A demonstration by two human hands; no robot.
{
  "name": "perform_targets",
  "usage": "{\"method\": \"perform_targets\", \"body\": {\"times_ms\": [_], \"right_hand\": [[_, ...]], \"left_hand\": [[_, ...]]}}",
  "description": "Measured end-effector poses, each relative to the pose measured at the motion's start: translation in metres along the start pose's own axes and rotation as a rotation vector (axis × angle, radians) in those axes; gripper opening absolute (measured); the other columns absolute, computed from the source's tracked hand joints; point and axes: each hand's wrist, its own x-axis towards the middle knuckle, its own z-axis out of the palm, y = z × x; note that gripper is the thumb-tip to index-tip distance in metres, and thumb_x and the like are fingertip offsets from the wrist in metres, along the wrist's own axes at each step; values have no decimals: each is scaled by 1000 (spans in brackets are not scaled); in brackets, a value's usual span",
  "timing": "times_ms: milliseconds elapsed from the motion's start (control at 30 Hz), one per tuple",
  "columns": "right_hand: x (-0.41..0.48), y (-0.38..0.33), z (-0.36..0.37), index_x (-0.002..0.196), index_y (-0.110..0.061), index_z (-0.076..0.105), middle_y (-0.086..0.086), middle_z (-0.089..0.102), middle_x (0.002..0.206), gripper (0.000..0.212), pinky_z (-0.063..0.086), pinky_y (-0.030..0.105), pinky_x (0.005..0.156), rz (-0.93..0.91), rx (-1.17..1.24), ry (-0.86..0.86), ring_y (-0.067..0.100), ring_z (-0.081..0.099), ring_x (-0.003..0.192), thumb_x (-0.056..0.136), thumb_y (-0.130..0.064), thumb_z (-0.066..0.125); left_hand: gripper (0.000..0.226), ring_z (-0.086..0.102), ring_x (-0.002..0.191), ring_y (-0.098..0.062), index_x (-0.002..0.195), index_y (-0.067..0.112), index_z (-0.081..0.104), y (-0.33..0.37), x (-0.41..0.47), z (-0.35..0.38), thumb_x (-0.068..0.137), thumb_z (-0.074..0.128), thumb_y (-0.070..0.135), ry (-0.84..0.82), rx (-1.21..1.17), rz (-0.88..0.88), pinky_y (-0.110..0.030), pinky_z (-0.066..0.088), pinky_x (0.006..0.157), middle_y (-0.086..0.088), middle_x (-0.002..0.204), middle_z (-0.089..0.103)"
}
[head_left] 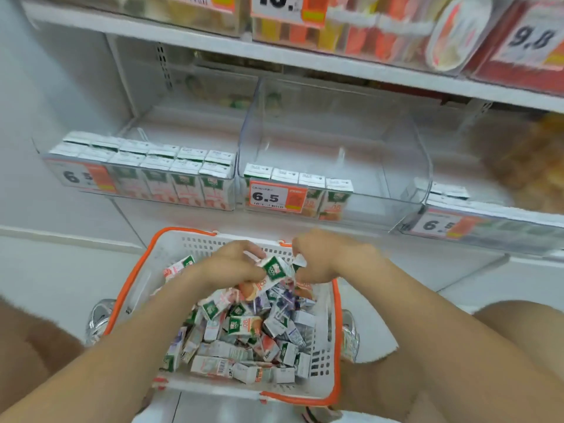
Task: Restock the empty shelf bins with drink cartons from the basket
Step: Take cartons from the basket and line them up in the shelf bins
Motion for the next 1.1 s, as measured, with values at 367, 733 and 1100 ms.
{"method": "perform_targets", "body": {"times_ms": [367,733,1100], "right_hand": [[-76,20,-115,66,-19,41,2,45,73,36,35,32,60,173,24,501,35,53,78,90,-44,50],[-70,128,-94,139,-9,45,17,63,120,43,50,48,81,144,114,734,42,59,105,101,-30,54],[-50,122,-92,138,-6,57,10,73,115,50,57,41,94,164,362,221,29,68,108,89,-14,52]], "left_hand": [[29,74,104,-14,116,24,75,113,-60,25,89,81,15,191,-4,508,-35,58,93,5,111,77],[44,72,107,-12,133,25,60,198,-7,56,96,71,4,351,-6,816,-28,59,91,7,116,75],[36,69,106,-14,128,25,53,188,23,75,102,59,2,538,-105,799,-37,59,93,7,116,68]]}}
